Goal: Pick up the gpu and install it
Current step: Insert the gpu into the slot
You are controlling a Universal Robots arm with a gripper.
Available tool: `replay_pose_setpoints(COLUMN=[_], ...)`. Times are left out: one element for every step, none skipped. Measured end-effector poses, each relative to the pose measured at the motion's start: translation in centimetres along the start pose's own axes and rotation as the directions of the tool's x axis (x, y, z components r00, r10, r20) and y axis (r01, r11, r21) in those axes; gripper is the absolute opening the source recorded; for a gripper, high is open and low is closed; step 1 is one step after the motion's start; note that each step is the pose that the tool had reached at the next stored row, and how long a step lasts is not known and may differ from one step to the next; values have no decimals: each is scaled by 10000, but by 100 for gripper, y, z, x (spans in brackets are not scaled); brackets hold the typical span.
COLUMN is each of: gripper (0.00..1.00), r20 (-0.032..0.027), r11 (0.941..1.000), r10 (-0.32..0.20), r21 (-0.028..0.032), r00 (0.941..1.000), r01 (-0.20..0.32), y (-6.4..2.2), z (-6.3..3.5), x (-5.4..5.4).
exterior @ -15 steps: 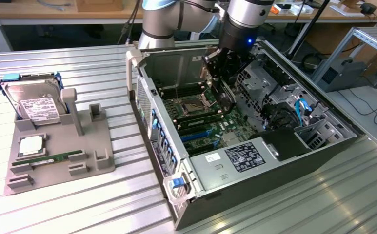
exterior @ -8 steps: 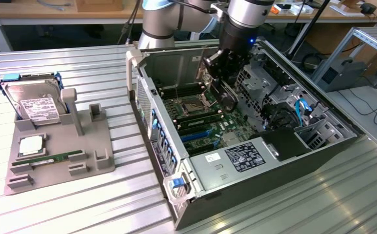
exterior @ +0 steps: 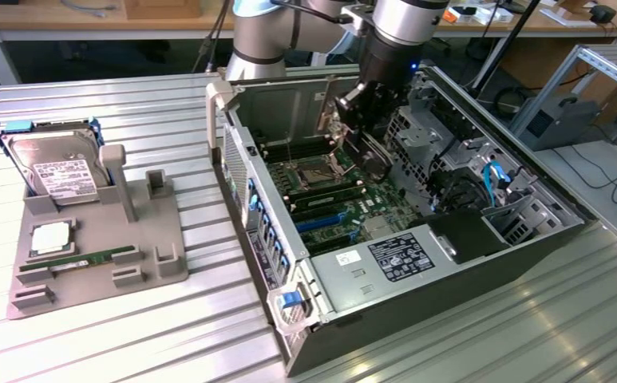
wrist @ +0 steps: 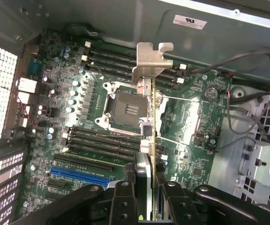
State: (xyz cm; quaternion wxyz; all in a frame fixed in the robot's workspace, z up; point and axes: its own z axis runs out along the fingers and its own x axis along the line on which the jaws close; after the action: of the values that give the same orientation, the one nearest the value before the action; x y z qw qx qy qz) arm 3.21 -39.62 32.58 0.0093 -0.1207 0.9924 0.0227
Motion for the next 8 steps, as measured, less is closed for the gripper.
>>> replay_pose_setpoints(gripper=[27,27,27,27,27,27,27,27], r20=[-4,-9,-16,-19,-22,-25,-28,-31], r11=[10000,9998,9993,9990,9986,9982,9978,9972], r10=[-83,-200,-381,-452,-529,-597,-661,-750], r21=[-2,-5,-10,-11,-13,-15,-17,-20], r00=[10000,9998,9993,9990,9986,9982,9978,9972], r01=[83,200,381,452,529,597,661,750], y=[0,0,0,0,0,0,0,0], z=[0,0,0,0,0,0,0,0], x=[0,0,0,0,0,0,0,0])
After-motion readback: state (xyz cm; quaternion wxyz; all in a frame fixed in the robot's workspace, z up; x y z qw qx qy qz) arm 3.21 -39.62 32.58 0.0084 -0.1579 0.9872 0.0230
